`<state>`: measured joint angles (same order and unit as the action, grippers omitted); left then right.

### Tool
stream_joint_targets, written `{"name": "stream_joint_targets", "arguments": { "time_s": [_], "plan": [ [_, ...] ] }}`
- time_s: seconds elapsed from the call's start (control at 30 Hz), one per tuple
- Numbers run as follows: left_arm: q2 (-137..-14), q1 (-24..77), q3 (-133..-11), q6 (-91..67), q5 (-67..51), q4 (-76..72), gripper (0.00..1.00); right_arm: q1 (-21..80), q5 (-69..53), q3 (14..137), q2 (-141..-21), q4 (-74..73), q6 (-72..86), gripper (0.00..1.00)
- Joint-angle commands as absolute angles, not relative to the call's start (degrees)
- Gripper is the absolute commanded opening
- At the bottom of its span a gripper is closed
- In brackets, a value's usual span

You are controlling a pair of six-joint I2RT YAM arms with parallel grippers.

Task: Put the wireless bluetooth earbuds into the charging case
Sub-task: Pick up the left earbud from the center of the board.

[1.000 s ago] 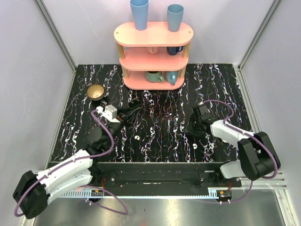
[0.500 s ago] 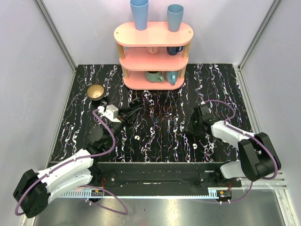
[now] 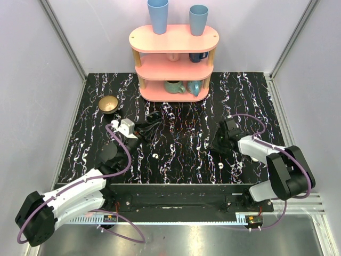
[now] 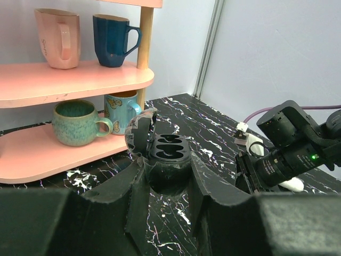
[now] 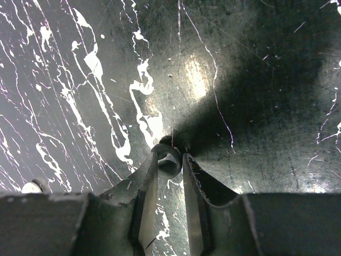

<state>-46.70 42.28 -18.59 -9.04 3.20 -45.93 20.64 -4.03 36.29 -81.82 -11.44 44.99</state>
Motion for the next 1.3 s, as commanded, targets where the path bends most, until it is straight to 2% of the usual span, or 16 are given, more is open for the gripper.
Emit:
{"name": "stream_joint_targets", "arguments": {
  "time_s": [0.0, 0.47, 0.93, 1.0, 1.27],
  "plan": [
    [-46.9, 42.5, -18.8, -9.2, 2.7, -49.0, 0.00, 20.3, -2.7, 35.9, -82.5, -11.5, 44.1, 0.31],
    [-47.5, 42.5, -19.1, -9.8, 2.6, -49.0, 0.00, 20.3, -5.7, 36.1, -85.7, -9.9, 42.8, 0.25],
    [-48.3, 42.5, -19.7, -10.1, 2.3, -49.0, 0.00, 20.3, -7.1, 38.2, -77.0, -10.2, 35.0, 0.03],
    [-48.3, 42.5, -19.8, -10.1, 2.2, -49.0, 0.00, 20.3, -9.8, 39.0, -74.5, -9.8, 32.4, 0.00],
    [-48.8, 42.5, -20.6, -9.9, 1.1, -49.0, 0.00, 20.3, -23.5, 48.4, -70.4, -11.1, 23.8, 0.00]
  ]
}}
